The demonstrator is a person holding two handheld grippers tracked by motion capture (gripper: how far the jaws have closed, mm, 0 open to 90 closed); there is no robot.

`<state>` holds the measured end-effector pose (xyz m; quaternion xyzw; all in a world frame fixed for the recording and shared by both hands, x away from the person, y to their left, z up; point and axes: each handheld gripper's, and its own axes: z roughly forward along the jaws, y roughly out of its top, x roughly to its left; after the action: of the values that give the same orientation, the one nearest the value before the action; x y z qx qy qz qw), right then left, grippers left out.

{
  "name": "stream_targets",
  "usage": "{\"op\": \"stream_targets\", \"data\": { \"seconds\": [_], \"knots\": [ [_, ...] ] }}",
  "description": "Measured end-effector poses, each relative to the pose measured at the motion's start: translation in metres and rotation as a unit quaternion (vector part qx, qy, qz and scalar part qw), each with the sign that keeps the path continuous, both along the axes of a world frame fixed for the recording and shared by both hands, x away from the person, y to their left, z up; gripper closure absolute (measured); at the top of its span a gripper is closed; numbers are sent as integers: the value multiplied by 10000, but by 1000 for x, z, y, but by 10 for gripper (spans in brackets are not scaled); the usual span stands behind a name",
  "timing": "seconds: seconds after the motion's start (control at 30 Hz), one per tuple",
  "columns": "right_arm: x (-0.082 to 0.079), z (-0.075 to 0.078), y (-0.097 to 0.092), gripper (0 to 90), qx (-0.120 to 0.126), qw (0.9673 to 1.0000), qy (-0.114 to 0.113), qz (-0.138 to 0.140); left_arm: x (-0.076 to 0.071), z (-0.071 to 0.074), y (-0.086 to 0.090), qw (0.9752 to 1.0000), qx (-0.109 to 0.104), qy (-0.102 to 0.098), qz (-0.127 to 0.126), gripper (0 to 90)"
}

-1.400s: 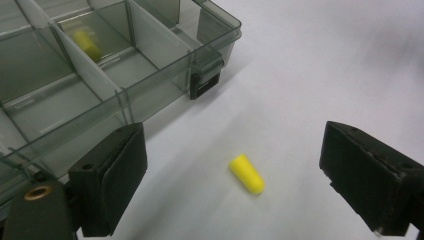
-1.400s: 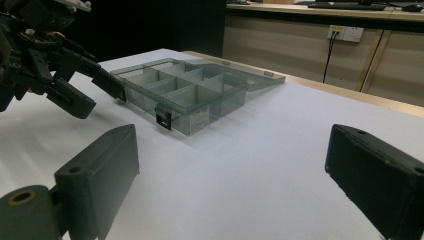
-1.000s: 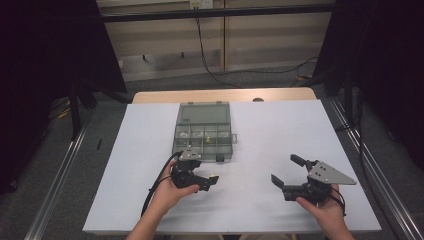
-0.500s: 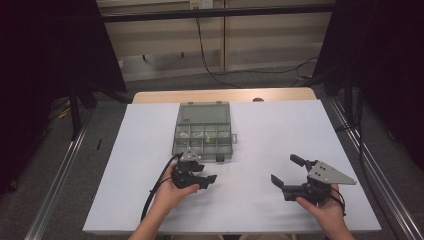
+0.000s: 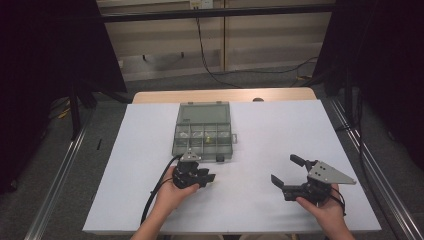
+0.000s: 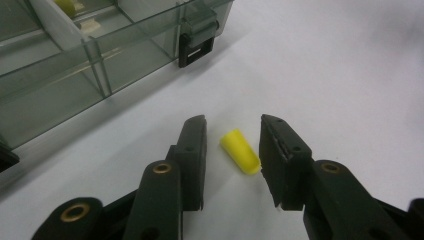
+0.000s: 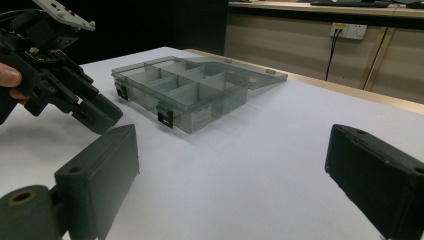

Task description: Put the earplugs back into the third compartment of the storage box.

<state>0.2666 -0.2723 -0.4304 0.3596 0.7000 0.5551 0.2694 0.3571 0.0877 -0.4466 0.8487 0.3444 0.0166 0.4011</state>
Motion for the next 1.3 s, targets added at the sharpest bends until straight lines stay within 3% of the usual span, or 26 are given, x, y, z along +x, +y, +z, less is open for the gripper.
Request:
{"op": "stream_targets", "data": {
  "seconds": [0.33, 0.53, 0.73, 1.3],
  "knots": [
    [0, 0, 0, 69, -1, 10000, -10, 12, -3, -3, -6, 9999, 96, 29, -137, 674],
    [0, 1, -1, 69, 14, 10000, -24, -24, -6, -2, -10, 9989, 364, -177, -232, 716],
    [0, 0, 0, 69, -6, 10000, -15, -17, -7, -2, -10, 9982, 438, -287, -293, 755],
    [-1, 2, -1, 69, 18, 10000, -54, -17, -2, 0, -8, 9994, 177, -50, -287, 812]
  ]
}}
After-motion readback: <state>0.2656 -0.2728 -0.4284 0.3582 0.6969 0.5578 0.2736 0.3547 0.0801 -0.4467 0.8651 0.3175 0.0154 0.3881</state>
